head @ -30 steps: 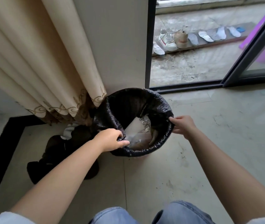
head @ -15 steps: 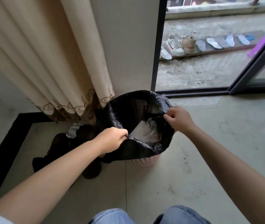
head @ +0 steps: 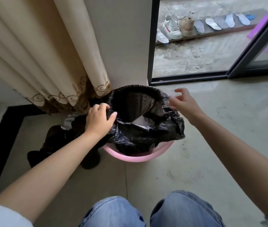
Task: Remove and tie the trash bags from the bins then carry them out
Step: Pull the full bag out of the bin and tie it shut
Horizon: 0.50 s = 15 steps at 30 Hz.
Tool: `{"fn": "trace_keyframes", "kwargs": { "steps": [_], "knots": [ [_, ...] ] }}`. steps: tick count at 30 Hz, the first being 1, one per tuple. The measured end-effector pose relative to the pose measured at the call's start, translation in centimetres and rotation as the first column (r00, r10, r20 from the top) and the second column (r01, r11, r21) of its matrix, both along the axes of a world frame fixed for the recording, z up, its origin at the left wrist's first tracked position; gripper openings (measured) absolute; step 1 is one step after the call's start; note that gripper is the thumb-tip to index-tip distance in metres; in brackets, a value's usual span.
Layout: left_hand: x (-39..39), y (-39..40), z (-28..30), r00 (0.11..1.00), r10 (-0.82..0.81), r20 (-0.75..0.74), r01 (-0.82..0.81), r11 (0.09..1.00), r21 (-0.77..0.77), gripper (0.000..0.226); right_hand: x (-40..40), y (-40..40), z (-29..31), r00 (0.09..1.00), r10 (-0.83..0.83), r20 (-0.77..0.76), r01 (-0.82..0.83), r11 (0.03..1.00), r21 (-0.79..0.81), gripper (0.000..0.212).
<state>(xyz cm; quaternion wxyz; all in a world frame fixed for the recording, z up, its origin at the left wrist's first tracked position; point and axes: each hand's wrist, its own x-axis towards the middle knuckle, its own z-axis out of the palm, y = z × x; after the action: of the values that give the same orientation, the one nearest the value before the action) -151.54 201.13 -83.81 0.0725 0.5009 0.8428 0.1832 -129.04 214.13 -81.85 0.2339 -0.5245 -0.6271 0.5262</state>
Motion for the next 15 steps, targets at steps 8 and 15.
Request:
{"fn": "trace_keyframes", "kwargs": {
  "steps": [8, 15],
  "knots": [
    [0.0, -5.2, -2.0, 0.656, -0.691, -0.303, 0.624, 0.723, -0.298, 0.066, 5.5, -4.2, -6.0, 0.627, 0.315, 0.713, -0.778, 0.296, 0.554, 0.053],
    [-0.9, -2.6, 1.4, 0.702, -0.704, 0.106, 0.574, 0.472, -0.669, 0.031, 4.3, -1.8, -3.2, 0.481, 0.436, 0.761, -0.873, 0.32, 0.368, 0.025]
  ]
}}
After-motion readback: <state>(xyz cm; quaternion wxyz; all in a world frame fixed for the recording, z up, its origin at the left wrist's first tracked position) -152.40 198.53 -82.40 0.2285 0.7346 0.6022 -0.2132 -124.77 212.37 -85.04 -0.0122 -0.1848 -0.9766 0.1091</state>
